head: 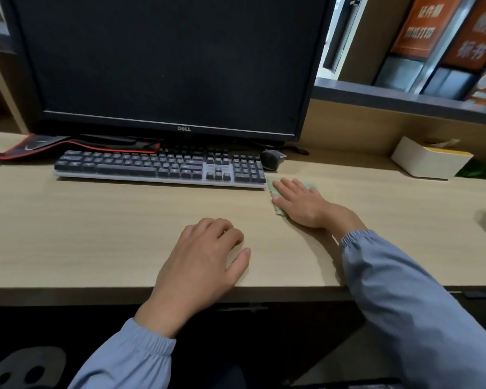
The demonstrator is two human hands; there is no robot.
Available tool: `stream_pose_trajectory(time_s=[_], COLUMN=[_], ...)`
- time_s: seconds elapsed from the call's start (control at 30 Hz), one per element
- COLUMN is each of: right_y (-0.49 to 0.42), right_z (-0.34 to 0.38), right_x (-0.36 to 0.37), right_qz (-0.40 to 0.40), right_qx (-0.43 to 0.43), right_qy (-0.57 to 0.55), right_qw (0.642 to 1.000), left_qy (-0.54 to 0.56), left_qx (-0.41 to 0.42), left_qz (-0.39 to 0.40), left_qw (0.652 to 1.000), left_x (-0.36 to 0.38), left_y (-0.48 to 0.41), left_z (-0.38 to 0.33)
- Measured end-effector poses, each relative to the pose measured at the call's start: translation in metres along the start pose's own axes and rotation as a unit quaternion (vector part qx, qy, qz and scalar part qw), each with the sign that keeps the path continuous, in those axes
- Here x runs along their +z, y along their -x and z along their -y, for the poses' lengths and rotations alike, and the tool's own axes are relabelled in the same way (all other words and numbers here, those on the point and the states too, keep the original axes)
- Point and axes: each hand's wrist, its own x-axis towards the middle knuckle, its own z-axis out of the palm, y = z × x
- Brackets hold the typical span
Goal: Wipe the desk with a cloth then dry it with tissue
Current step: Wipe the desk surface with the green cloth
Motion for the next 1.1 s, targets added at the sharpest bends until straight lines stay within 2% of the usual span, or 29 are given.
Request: stream_pose_trajectory(time_s=[0.23,0.37,0.53,0.77,0.87,1.1], right_y=[0.142,0.178,0.154,0.061,0.017,-0.048], right_z=[0.008,0.009,0.0,-0.035,-0.049,-0.067], right_x=[0.041,0.055,0.048,0.02,-0.001,-0.023], right_qz=[0.0,-0.017,-0.012,0.012,0.024,0.004], right_qx=[-0.041,-0.033,-0.016,0.02,0.039,0.054], right_qy=[-0.027,-0.038,-0.044,-0.038,-0.028,-0.014], right_qw=[0.999,0.999,0.999,0.999,0.999,0.998], left_qy=[-0.009,-0.026,-0.035,-0.046,-0.046,-0.029], left_qx=[-0.002,0.002,-0.003,0.005,0.007,-0.013], left_qz=[-0.006,-0.009,-0.009,0.016,0.0,0.012], left_qw=[1.0,1.0,0.999,0.999,0.999,0.999], left_x=[0.003,0.005,0.005,0.005,0.006,0.004], left_y=[0.002,0.003,-0.001,-0.003,-0.005,-0.009], left_z=[-0.001,-0.002,-0.005,-0.003,-0.004,-0.005])
